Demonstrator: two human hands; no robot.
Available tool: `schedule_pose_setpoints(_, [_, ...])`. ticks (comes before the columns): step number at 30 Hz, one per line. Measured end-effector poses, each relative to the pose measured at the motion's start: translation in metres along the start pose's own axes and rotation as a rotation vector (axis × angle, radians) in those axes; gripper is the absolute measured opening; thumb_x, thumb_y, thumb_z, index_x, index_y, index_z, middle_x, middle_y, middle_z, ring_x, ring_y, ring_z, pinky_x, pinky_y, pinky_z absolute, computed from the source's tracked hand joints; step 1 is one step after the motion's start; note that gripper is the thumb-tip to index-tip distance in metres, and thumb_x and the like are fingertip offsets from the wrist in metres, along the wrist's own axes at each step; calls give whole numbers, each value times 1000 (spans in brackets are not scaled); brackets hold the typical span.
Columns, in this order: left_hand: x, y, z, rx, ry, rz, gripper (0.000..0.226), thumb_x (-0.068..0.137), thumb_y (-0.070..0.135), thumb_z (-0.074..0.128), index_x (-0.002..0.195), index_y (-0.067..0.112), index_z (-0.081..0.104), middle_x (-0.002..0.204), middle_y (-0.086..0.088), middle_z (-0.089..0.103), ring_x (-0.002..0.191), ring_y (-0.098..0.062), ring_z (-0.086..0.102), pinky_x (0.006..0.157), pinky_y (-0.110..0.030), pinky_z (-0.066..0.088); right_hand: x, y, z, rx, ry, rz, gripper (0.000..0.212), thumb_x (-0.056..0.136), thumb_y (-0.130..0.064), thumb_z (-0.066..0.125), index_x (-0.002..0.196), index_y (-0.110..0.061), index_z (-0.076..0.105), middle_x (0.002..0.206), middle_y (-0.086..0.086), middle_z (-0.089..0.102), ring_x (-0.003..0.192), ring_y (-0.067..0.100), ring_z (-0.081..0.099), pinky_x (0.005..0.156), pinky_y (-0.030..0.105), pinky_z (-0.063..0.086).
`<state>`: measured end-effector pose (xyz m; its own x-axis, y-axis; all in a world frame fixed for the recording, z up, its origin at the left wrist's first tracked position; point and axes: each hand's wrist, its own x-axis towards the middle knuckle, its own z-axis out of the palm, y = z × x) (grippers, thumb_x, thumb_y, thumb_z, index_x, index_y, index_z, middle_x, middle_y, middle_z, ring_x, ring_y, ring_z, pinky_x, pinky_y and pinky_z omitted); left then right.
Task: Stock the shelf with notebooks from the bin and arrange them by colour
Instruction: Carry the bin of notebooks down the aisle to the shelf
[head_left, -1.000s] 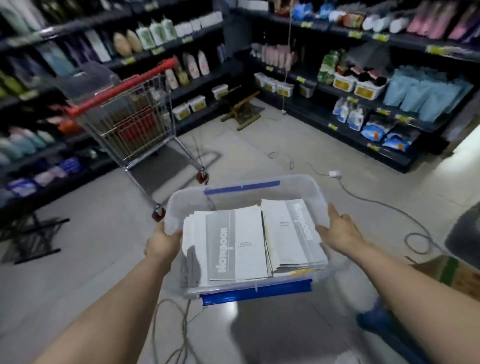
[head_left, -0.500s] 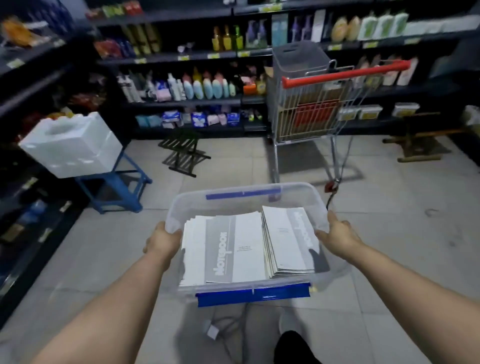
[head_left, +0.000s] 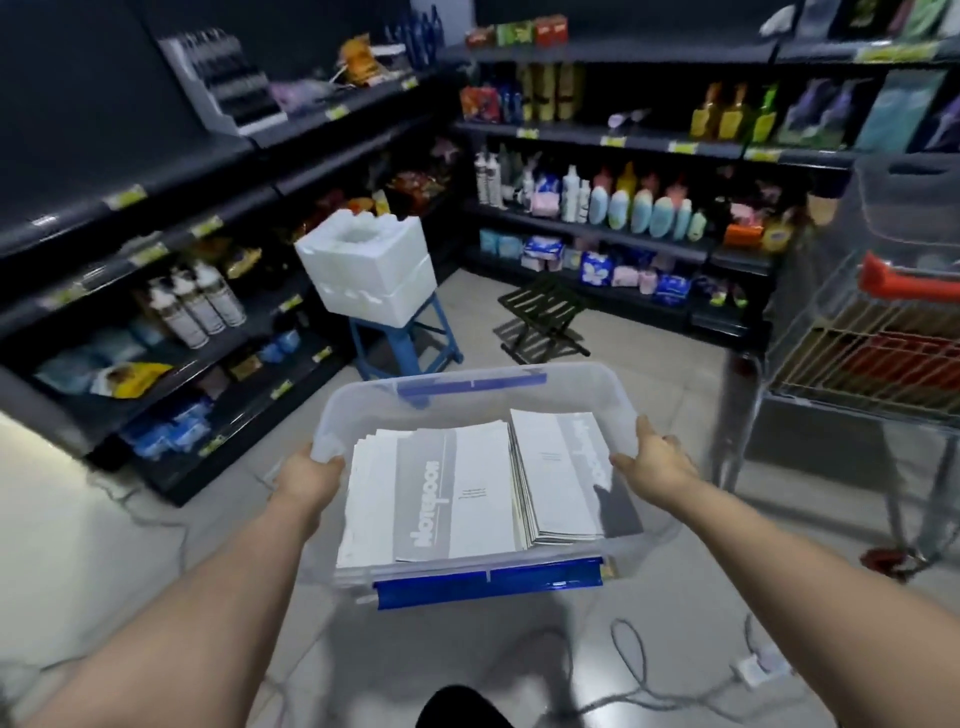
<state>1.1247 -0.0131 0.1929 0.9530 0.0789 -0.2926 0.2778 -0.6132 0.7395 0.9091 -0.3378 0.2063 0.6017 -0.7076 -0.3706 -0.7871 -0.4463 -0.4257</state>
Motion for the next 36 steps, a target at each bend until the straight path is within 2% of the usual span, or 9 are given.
schedule_pose_setpoints(4, [33, 20, -23, -51, 88, -29, 38, 90, 20, 61, 127, 13, 56, 105, -14, 64, 98, -39, 63, 92, -47, 51, 46, -60, -3, 10, -7, -78, 60, 92, -40, 53, 142, -22, 25, 130, 20, 46, 117, 38, 49, 94, 46, 44])
schedule_pose_setpoints(7, [70, 28, -39, -39, 127, -52, 40, 88, 25, 62, 126, 16, 56, 112, -15, 65, 98, -39, 62, 92, -49, 52, 78, -108, 0, 6, -22, -124, 56, 91, -41, 54, 139, -22, 30, 129, 17, 46, 115, 37, 51, 93, 49, 46])
schedule_pose_setpoints(13, [185, 37, -55, -91, 158, -96, 39, 90, 23, 62, 126, 9, 55, 109, -19, 64, 98, -40, 61, 91, -47, 52, 166, -212, 38, -20, -45, -193, 68, 83, -50, 57, 141, -25, 31, 127, 14, 55, 114, 35, 54, 92, 51, 49])
schedule_pose_setpoints(17, [279, 56, -73, -74, 126, -133, 33, 89, 27, 62, 118, 12, 59, 98, -15, 63, 89, -36, 61, 80, -39, 50, 226, -296, 60, -51, -65, -204, 65, 82, -47, 59, 138, -23, 36, 129, 16, 54, 113, 36, 55, 94, 46, 48])
schedule_pose_setpoints(23, [418, 109, -118, 13, 117, -89, 54, 80, 48, 60, 123, 16, 56, 112, -15, 65, 96, -36, 63, 86, -39, 52, 291, -430, 64, -37, -29, -200, 60, 84, -47, 55, 134, -21, 38, 117, 16, 59, 98, 34, 61, 87, 46, 53])
schedule_pose_setpoints(28, [503, 161, -139, 27, 139, 1, 41, 89, 38, 57, 123, 15, 56, 119, -15, 63, 103, -37, 60, 88, -38, 49, 347, -514, 64, -53, 26, -233, 57, 85, -47, 52, 135, -24, 36, 122, 16, 56, 102, 37, 57, 87, 43, 49])
schedule_pose_setpoints(31, [559, 180, -137, 7, 126, 10, 41, 88, 34, 57, 125, 15, 57, 117, -16, 64, 101, -37, 60, 87, -37, 49, 389, -558, 64, -59, 47, -246, 50, 90, -41, 52, 130, -16, 38, 120, 18, 56, 101, 34, 53, 78, 37, 44])
schedule_pose_setpoints(33, [594, 193, -130, 9, 107, 14, 42, 88, 34, 58, 124, 14, 56, 116, -16, 63, 101, -37, 60, 87, -38, 50, 423, -582, 68, -59, 42, -253, 51, 91, -40, 51, 132, -14, 38, 123, 19, 55, 111, 37, 50, 84, 40, 43])
schedule_pose_setpoints(36, [657, 215, -110, -25, 104, -10, 34, 78, 42, 60, 105, 21, 58, 104, -13, 67, 90, -36, 64, 86, -43, 55, 486, -614, 77, -35, 51, -253, 49, 91, -39, 50, 132, -14, 40, 124, 18, 56, 117, 37, 47, 90, 41, 43])
